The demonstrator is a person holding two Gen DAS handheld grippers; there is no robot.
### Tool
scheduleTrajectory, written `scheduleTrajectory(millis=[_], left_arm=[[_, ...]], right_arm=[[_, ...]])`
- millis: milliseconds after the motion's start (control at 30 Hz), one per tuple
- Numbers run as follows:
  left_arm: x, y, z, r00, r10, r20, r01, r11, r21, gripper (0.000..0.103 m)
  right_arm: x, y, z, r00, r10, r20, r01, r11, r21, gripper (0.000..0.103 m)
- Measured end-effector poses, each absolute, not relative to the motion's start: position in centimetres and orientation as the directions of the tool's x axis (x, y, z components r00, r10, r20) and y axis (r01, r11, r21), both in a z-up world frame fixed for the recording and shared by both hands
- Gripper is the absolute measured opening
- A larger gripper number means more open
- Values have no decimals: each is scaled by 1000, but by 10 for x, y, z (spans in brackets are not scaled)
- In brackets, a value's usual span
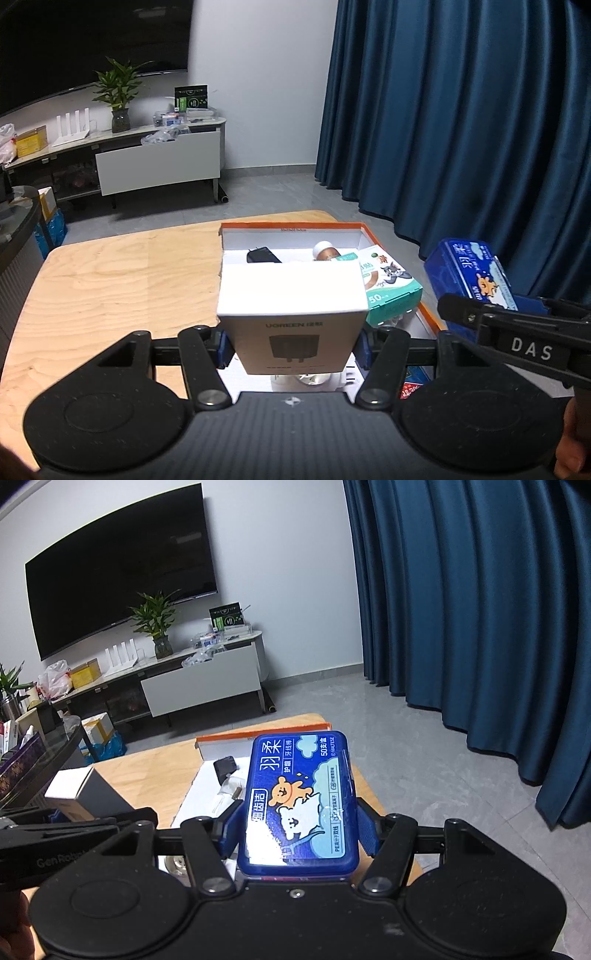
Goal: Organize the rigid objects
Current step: 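Hold the UGREEN charger box and blue tin above the white box with both grippers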
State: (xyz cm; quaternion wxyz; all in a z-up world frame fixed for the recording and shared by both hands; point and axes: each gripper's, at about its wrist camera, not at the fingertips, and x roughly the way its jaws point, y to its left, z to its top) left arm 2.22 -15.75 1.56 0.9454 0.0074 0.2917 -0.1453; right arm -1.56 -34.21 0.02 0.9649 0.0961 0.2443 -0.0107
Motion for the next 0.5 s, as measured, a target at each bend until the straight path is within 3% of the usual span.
scheduleTrajectory(millis=[500], left_arm=[[33,-158,9,764,-279,-582,289,954,-78,60]], right_arm=[[4,-347,-5,870,57,-490,42,981,189,74]])
